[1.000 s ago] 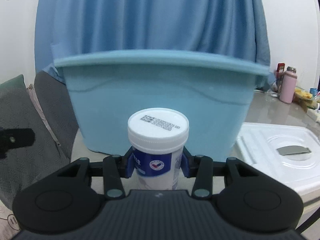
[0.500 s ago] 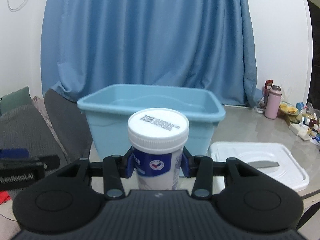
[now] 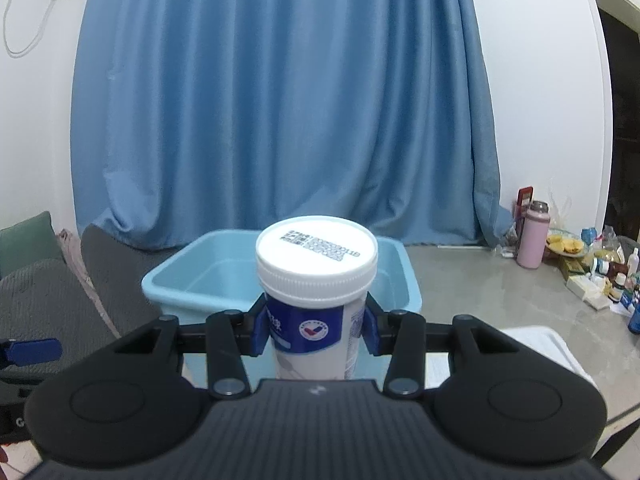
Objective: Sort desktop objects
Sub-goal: 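Lift the jar over the blue tub and open the right tool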
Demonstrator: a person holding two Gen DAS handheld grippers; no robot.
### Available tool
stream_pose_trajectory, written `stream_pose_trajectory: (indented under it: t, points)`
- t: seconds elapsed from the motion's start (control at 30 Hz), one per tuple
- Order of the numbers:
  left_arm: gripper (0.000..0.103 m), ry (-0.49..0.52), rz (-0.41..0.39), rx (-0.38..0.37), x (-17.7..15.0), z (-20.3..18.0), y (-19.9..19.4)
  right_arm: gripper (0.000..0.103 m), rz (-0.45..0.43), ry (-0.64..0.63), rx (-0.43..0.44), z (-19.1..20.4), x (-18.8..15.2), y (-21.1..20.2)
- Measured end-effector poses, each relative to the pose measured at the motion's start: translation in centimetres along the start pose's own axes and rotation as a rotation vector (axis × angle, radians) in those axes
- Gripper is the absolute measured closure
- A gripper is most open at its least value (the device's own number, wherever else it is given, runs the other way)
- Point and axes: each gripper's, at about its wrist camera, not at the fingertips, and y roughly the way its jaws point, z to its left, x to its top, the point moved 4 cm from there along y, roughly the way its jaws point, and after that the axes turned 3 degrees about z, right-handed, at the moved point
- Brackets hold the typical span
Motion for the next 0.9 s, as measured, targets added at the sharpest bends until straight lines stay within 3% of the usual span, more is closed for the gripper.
stream_pose_trajectory:
  t: [0.4,0.7,0.77,0.83,0.9]
  points:
    - [0.029,0.015,0.005,-0.004,2.9,-1.2,4.3,0.058,-0.002,-0.018,-0.002,-1.5,3.2,6.9]
    - [0.029,0.004,0.015,0.014,4.3,-2.0,7.0,0.058,0.05,-0.033,0.005,-1.6,3.6,12.5]
    - [0.029,-0.001,0.017,0.018,4.4,-2.1,7.3,0.045,0.059,-0.029,0.0,-1.5,3.4,13.4]
    - [0.029,-0.009,0.022,0.028,4.4,-1.9,7.5,0.014,0.062,-0.033,-0.024,-1.4,3.4,13.7]
    - [0.029,-0.023,0.029,0.037,4.4,-1.7,7.6,0.011,0.046,-0.048,-0.01,-1.1,3.3,13.3]
